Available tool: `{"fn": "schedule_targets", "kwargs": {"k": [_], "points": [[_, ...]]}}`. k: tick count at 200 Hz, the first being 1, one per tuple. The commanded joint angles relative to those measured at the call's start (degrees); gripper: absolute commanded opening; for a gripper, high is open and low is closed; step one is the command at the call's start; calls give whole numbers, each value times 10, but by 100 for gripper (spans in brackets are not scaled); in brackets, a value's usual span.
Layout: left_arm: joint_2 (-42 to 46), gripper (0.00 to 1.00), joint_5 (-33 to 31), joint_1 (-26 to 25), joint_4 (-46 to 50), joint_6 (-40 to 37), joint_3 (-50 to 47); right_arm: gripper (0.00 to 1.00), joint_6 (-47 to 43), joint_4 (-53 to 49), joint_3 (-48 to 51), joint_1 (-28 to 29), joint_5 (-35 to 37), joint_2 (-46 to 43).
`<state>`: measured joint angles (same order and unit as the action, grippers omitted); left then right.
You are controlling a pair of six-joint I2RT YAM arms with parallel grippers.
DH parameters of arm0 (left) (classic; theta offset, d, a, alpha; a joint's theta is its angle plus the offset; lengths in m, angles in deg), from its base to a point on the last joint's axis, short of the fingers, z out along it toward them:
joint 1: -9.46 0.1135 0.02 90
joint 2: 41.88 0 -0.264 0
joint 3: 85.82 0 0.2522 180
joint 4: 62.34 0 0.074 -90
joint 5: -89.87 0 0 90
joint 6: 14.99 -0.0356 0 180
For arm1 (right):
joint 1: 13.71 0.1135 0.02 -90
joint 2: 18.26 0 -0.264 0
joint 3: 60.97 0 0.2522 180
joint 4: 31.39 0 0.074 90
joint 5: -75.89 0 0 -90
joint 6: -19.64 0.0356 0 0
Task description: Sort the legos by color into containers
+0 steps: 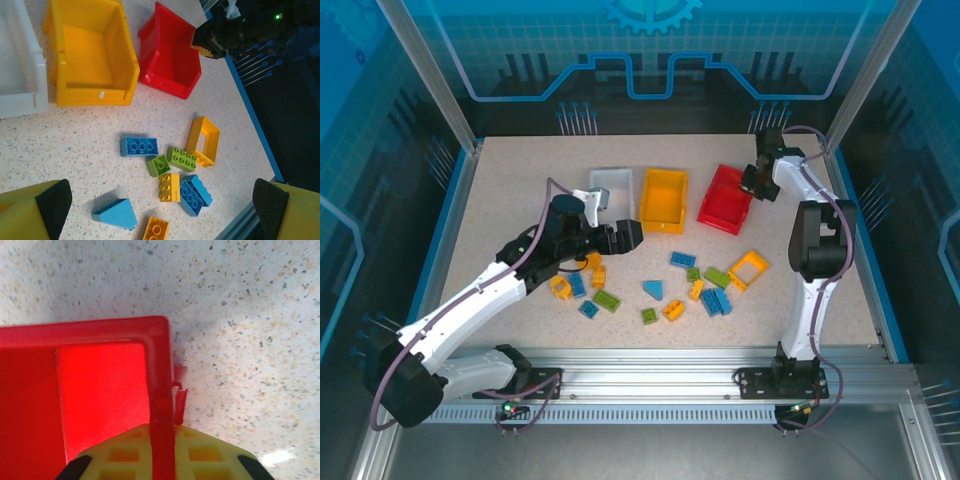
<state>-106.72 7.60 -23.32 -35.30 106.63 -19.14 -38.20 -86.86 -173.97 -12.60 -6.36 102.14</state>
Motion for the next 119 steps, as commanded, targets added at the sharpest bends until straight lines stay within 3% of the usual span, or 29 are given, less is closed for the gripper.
{"fn": "schedule_targets", "kwargs": {"k": [1, 58, 119], "points": [[22, 98, -8, -4, 12, 5, -14, 11, -71, -30, 23, 14, 40, -31], [38, 98, -1, -13, 13, 16, -35, 11, -137, -14, 38, 47, 5, -41], [29, 98, -6, -36, 5, 24, -39, 13, -121, -16, 28, 55, -6, -21]]}}
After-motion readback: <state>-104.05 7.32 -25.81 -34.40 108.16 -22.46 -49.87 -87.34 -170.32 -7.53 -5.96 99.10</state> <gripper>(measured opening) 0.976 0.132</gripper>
